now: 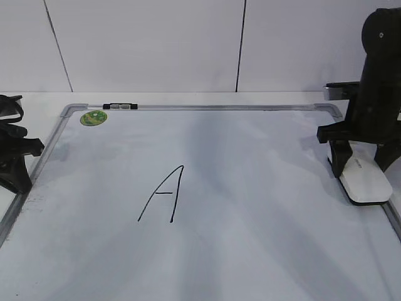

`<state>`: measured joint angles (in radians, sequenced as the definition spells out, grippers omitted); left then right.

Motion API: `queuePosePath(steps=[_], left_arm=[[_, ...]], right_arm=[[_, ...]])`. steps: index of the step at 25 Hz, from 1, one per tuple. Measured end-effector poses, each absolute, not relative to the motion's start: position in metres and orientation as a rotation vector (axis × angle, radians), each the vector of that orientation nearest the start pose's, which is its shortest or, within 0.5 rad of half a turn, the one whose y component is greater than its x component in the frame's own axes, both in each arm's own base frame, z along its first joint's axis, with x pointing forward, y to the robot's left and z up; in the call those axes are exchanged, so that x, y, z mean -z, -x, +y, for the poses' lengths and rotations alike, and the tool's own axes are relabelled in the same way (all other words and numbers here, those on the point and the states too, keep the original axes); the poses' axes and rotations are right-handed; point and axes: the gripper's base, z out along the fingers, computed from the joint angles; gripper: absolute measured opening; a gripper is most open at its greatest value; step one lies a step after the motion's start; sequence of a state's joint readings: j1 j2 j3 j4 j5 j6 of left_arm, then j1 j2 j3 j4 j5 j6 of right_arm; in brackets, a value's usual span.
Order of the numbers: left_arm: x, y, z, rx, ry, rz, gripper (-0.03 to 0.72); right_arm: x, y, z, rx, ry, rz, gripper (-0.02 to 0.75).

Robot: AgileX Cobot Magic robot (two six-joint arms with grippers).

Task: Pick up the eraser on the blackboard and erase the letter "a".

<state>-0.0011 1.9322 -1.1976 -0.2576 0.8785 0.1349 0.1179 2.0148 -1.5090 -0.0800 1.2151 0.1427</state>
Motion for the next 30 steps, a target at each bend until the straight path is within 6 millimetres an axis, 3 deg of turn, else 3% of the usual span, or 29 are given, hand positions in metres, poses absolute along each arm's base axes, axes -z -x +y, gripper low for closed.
queuePosePath(steps=[30], left_arm=[[-0.1508, -0.3548, -0.0183, 0.306, 0.039, 3.067, 0.076]], right_arm=[[-0.1876, -0.3933, 0.0396, 0.117, 0.000, 3.124, 0.559]])
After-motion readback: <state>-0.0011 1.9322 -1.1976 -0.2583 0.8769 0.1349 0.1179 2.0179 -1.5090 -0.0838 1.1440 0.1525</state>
